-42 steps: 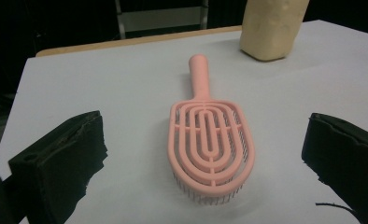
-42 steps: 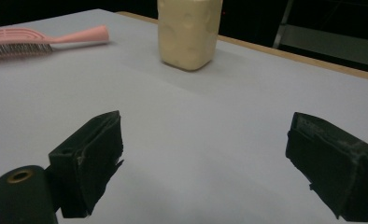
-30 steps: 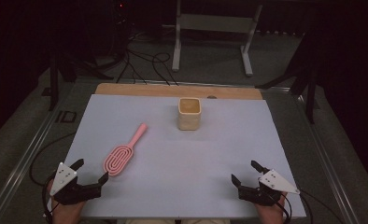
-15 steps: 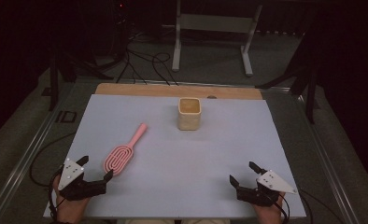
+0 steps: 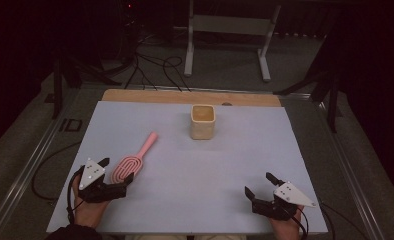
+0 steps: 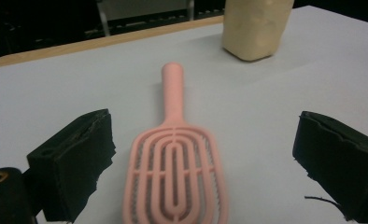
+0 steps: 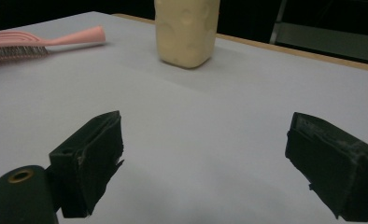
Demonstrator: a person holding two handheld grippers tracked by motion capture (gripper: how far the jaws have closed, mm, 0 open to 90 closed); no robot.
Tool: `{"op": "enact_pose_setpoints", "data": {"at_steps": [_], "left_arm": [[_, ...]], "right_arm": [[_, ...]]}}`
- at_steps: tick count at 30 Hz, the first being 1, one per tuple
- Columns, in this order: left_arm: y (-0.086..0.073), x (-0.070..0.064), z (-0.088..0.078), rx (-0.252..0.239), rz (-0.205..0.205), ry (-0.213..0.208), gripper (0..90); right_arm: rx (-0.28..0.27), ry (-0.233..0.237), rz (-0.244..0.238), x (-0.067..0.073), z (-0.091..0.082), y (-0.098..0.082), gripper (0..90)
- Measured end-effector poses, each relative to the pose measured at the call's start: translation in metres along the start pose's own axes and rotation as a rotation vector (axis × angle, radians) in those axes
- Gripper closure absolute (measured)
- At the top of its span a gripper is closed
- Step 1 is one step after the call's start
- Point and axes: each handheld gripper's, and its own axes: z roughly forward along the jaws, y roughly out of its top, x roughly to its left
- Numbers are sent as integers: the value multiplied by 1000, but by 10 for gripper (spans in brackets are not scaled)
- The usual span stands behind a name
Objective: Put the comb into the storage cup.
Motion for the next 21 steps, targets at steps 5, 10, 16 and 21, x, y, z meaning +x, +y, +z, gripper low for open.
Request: {"op": "enact_pose_setpoints", "data": {"at_steps": [5,10,16,21], "left_arm": [[7,-7,8,8,13,-14,110],[11,-19,14,42,53,-6,299],[11,-21,21,63,50,-65,550],[9,-21,23,78,47,-85,651]], "right_arm": [[-2,-9,9,-2,-1,0,110],[-1,-9,7,-2,0,0,109],[-3,-13,7,-4,-1,0,110],[-2,-15,6,-4,-1,0,110]]}}
